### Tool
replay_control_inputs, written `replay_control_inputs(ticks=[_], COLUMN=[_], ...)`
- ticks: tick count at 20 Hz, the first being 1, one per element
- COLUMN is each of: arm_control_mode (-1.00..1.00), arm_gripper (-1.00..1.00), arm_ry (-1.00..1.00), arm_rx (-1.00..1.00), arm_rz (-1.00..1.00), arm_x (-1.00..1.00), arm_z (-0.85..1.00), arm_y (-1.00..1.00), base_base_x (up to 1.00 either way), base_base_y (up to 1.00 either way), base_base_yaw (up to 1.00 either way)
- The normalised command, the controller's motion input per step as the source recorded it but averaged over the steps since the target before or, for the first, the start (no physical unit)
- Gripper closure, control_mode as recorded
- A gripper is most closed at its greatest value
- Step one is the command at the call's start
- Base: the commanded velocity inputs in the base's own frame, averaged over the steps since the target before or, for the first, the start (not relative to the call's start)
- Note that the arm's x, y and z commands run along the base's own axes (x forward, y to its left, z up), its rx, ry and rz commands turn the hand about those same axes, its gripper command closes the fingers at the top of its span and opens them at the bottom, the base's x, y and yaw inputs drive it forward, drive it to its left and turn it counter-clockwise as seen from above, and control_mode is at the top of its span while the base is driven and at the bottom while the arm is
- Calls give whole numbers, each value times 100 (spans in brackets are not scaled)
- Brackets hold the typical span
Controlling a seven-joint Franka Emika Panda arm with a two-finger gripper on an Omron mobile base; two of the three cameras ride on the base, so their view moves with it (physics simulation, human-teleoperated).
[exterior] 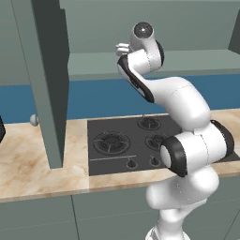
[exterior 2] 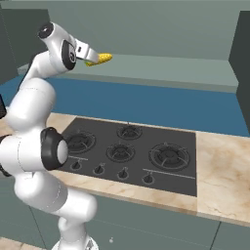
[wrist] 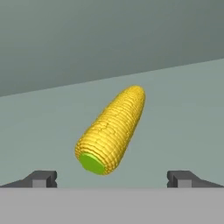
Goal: Pick the corns from the cabinet and place them in one bowl. Pick the mushroom from the sink and place it in the other bowl.
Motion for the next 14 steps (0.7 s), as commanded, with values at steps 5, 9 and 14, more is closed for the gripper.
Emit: replay_control_inputs(ticks=[5, 9, 14], arm_control_mode=[-100, -100, -100], arm_gripper=[-100, -100, -100], arm_ry=[1, 0, 0], arm_rx=[0, 0, 0], arm_rz=[0, -2, -4], arm_x=[26, 23, 16], arm_z=[-6, -6, -8], arm_y=[0, 0, -2], base_base_x=[0, 0, 0], base_base_y=[0, 0, 0], base_base_yaw=[0, 0, 0])
